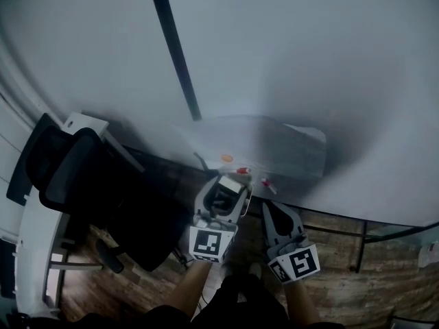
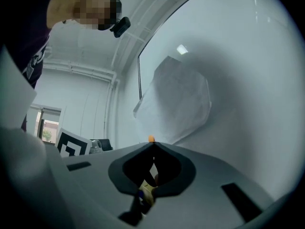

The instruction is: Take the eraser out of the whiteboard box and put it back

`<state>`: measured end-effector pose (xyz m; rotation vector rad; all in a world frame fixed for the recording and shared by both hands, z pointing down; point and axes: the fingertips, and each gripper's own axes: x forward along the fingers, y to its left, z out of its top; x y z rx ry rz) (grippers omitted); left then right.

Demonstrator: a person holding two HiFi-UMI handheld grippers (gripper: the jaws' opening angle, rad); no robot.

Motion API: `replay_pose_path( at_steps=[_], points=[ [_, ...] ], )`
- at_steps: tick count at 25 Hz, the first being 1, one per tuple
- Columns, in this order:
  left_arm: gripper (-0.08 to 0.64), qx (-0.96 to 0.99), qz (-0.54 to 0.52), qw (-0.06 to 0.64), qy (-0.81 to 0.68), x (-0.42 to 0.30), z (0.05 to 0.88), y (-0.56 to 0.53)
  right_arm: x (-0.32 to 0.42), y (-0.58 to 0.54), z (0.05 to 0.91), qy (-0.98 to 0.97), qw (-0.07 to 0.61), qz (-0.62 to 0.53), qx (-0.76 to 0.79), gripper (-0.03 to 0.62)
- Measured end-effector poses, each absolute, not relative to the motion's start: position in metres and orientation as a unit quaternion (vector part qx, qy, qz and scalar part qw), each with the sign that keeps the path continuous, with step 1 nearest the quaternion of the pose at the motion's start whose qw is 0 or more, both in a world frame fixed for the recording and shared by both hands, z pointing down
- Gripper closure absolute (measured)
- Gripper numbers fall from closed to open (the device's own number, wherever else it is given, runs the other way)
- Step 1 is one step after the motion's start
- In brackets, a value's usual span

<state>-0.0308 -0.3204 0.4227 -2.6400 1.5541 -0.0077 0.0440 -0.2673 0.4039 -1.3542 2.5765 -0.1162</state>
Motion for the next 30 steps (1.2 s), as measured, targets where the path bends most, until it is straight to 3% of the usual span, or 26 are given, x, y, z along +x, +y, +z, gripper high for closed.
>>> replay_pose_path(
  at_steps=[16,24,30],
  points=[
    [0.304,-0.854,-0.043,0.03,0.518,-0.019,0.469,-0.339,0.049,-0.285,0.443,0.874,0.122,-0.08,-0.463,0.589],
    [0.304,-0.84,-0.176,0.043,0.511,-0.009,0.501,-0.351,0.052,-0.285,0.444,0.873,0.121,-0.08,-0.466,0.589],
    [0.303,-0.843,-0.174,0.036,0.508,-0.007,0.506,-0.35,0.055,-0.286,0.443,0.871,0.121,-0.078,-0.469,0.589]
  ],
)
